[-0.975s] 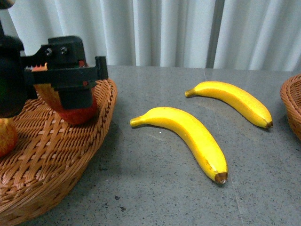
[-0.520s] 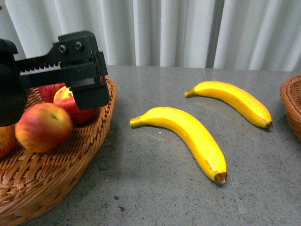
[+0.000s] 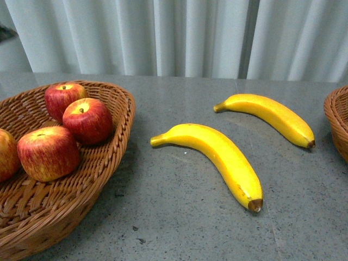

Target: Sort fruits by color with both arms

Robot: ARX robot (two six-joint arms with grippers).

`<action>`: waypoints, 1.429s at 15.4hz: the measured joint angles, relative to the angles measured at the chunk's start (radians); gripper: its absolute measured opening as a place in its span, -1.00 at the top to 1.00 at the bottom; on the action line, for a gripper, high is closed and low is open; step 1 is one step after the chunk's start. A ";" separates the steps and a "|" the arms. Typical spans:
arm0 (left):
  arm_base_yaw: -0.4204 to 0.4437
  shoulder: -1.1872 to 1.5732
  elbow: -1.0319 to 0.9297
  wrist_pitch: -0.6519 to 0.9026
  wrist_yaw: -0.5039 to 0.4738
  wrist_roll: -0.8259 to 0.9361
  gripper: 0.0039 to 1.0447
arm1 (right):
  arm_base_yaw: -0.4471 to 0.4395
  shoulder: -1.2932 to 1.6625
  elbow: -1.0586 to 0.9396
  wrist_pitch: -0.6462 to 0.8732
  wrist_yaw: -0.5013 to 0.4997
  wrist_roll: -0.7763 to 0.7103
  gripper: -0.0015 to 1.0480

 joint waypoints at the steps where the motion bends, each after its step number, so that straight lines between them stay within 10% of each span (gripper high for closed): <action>1: 0.068 -0.059 -0.075 0.084 0.089 0.092 -0.54 | 0.000 0.000 0.000 0.000 0.000 0.000 -0.87; 8: 0.341 -0.363 -0.294 0.005 0.388 0.306 0.96 | 0.000 0.000 0.000 0.000 0.000 0.000 -0.87; 22: 0.377 -0.700 -0.377 -0.230 0.416 0.309 0.98 | 0.000 0.000 0.000 0.000 0.000 0.000 -0.87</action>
